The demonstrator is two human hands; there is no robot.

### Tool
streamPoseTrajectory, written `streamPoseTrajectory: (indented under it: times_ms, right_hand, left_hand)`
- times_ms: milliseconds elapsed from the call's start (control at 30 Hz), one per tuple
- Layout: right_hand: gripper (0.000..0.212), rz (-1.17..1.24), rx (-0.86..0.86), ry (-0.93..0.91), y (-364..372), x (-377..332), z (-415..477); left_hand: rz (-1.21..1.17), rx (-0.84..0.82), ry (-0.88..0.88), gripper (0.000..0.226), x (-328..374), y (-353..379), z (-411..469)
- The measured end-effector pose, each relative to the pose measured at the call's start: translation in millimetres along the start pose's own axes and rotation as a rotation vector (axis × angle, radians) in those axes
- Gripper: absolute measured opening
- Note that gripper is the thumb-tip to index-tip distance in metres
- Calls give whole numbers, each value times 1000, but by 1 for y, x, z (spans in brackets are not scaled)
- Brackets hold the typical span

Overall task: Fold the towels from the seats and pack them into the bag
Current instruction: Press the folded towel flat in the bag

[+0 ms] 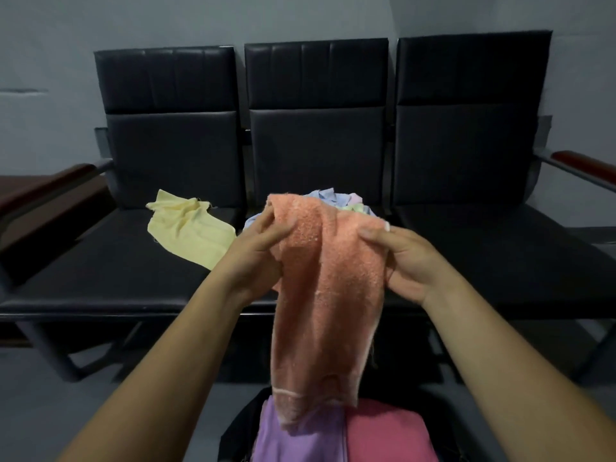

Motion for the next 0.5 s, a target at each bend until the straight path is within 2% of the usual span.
streamPoseTrajectory:
  times_ms: [133, 200, 267, 367, 433, 500]
  right_hand:
    - [18, 49, 82, -27, -3, 0, 10]
    - [19, 52, 113, -4, -4, 0, 12]
    - [26, 77, 126, 32, -6, 2, 15]
    - [35, 234, 52, 93, -5, 3, 16]
    - [41, 245, -28, 75, -5, -5, 15]
    - [47, 145, -72, 15, -5, -13, 16]
  left_hand:
    - [424, 95, 56, 25, -5, -25, 12]
    - [505, 147, 56, 24, -6, -34, 16]
    - [477, 170, 34, 26, -8, -39, 20]
    - [313, 180, 17, 30, -8, -35, 23]
    - [203, 87, 65, 33, -3, -27, 23]
    - [202, -10, 116, 36, 1, -20, 22]
Point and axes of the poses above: each hand's wrist, its own z-axis towards the middle knuckle, its own y-axis out of the palm, x = y × z, the point moved 8 cm from there along z, towards the middle knuckle, and after that the axes turned 6 degrees about z, right-handed, at the moved point
